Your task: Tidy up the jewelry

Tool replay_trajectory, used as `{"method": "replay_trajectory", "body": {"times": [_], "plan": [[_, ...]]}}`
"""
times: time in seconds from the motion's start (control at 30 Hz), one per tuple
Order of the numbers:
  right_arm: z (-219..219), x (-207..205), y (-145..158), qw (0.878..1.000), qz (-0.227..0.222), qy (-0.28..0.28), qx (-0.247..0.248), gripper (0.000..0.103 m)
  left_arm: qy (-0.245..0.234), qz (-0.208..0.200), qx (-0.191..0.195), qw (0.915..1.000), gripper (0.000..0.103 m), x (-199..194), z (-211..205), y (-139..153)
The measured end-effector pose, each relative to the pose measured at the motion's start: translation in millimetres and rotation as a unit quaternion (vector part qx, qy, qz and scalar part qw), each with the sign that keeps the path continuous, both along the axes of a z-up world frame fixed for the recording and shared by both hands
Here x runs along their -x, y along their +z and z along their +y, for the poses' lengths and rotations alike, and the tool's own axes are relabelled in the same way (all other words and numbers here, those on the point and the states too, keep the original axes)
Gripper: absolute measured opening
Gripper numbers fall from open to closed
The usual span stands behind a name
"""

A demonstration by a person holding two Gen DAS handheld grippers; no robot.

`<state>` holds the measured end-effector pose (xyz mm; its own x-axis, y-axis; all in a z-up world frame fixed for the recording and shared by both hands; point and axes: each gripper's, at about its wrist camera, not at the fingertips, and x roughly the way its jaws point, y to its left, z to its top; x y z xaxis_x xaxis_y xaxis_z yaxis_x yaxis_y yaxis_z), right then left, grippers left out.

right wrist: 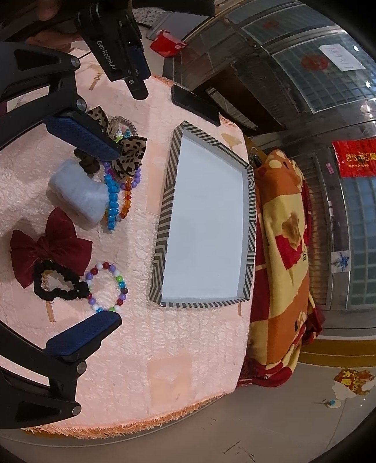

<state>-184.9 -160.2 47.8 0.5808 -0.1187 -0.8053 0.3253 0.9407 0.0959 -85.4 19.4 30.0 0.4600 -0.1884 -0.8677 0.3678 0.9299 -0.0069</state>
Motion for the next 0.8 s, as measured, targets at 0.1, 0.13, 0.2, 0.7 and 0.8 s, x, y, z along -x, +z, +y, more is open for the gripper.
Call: {"method": "replay_trajectory", "body": {"times": [0.1,0.13,0.2,0.7,0.8], "plan": [[1.8,-0.8,0.7,1.0,0.001,0.001,0.004,0.103,0.0,0.0,0.0,1.0,0.043,-1.1,-0.3,-0.2],[1.8,-0.7,0.9,1.0,-0.001,0.0,0.007,0.103,0.001,0.0,0.0,1.0,0.043,-1.5,-0.1,-0.4],[1.6,-0.8,1.2,1.0,-0.003,-0.002,0.011,0.103,0.001,0.002,0.0,1.0,0.043,-2.0,-0.1,-0.8],[0.3,0.4,-2.3,1.0,-0.009,-0.003,0.002,0.103,0.0,0.007,0.0,1.0,0.043,-2.2,-1.5,-2.6],[1.5,-0.7,-2.4,1.0,-0.006,-0.001,0.002,0.103,0.0,0.007,-0.001,1.0,0.043,-1.8,-2.2,-3.1]]}}
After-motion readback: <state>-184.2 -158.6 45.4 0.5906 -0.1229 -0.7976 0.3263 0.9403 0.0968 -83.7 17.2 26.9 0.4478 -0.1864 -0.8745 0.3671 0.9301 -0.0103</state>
